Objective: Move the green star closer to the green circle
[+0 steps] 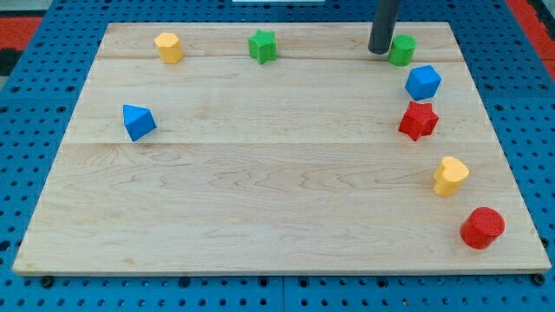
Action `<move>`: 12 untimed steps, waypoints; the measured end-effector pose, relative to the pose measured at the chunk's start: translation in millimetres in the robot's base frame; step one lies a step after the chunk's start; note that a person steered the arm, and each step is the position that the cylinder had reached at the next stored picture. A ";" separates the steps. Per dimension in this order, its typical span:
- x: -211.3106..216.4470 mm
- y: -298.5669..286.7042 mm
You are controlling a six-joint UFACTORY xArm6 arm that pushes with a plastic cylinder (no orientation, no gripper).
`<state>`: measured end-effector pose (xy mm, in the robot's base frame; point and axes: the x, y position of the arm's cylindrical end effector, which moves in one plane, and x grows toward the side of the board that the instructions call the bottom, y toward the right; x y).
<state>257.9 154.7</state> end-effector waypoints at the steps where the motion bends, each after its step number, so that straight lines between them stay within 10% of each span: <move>1: 0.0 0.0; 5: 12.0 -274.5; 12: -52.6 -164.2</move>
<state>205.3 -9.5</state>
